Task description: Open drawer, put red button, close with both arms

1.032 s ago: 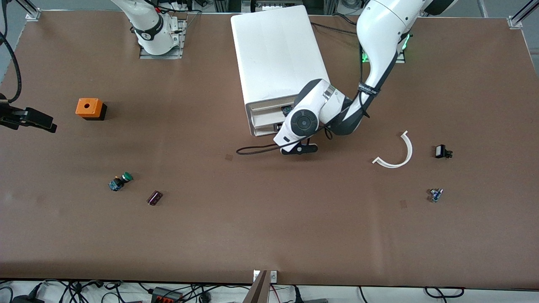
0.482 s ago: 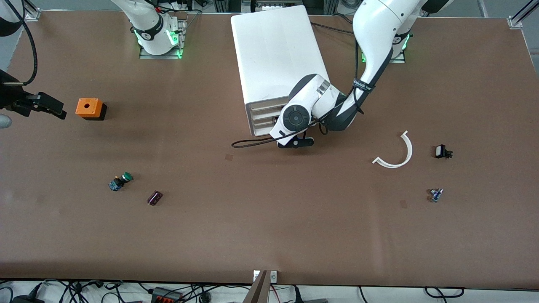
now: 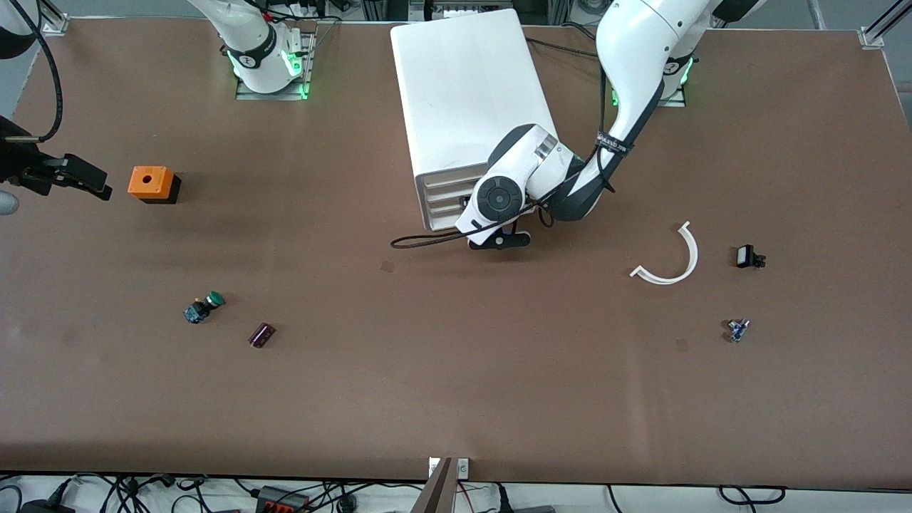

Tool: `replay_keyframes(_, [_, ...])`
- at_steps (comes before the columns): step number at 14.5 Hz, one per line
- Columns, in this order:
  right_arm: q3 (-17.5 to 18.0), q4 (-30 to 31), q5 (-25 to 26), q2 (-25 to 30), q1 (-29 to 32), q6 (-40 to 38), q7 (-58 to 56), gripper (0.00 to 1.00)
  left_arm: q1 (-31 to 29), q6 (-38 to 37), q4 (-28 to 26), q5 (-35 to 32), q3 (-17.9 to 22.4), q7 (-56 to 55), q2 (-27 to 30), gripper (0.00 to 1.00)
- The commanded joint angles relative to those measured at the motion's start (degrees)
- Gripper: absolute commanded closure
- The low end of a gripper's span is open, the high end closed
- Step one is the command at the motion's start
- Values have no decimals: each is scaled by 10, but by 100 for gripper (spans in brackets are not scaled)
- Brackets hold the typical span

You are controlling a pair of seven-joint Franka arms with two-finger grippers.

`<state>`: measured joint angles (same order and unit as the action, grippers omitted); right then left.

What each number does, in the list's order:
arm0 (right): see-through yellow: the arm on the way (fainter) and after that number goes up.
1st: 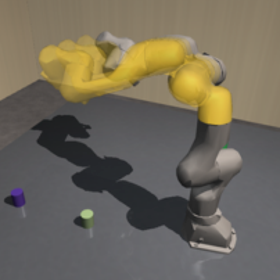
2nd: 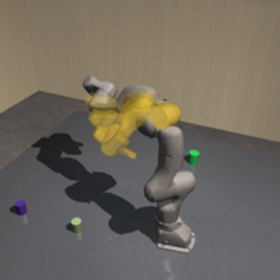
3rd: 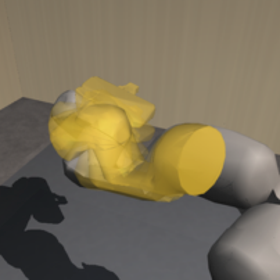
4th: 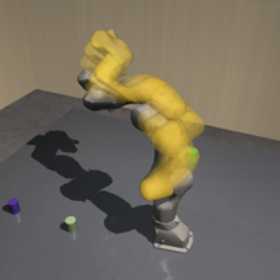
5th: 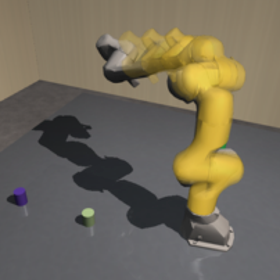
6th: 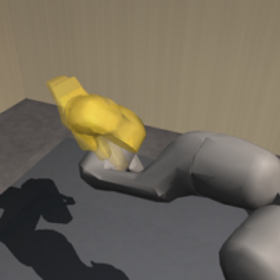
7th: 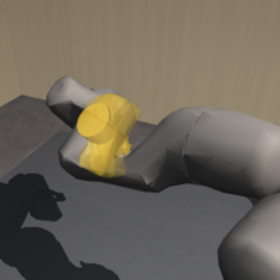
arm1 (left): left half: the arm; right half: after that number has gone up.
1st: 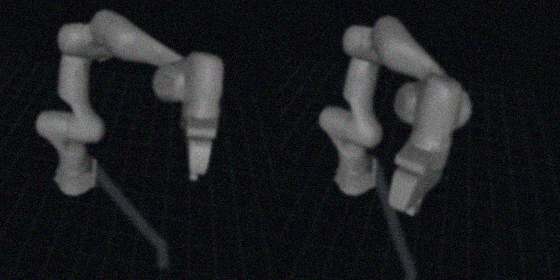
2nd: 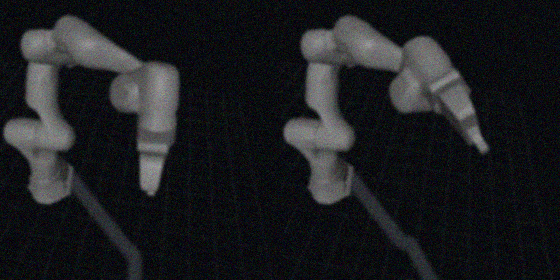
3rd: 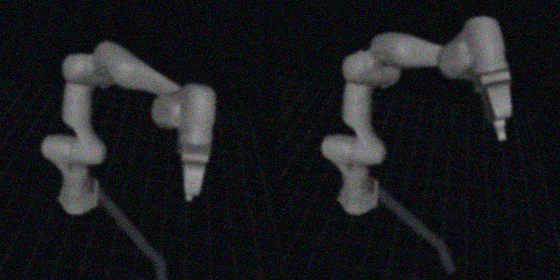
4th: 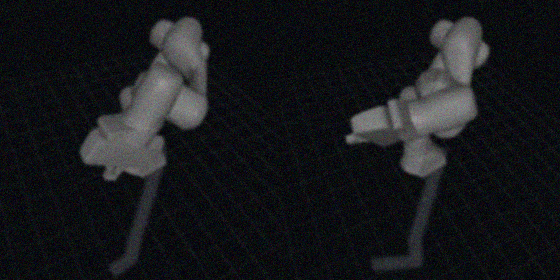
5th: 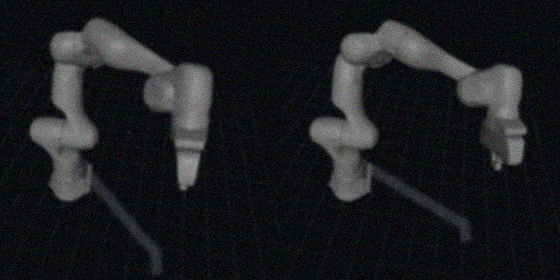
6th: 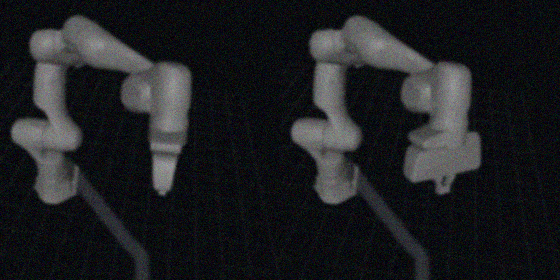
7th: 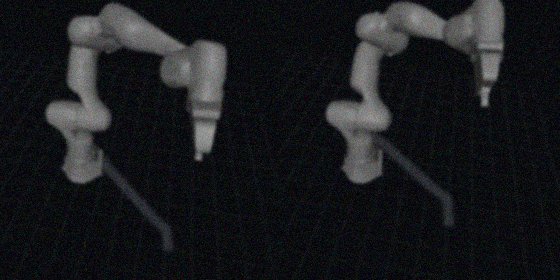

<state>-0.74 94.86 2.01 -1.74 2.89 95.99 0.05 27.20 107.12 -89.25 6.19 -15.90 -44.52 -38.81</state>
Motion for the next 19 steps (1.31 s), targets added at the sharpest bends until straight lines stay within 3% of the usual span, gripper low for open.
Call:
replay_keyframes(1, [11,15,5,16,9,5,2,0,5,-13,-8,2,-2,-7,11,0])
replay_keyframes(10, [10,36,3,32,10,23,-1,0,-13,-16,14,-5,10,1,30,0])
replay_keyframes(14, [9,28,4,33,12,17,-8,0,-106,-26,32,-27,12,15,84,0])
replay_keyframes(19, [8,30,2,37,11,13,-8,0,-173,-31,32,-108,16,203,154,0])
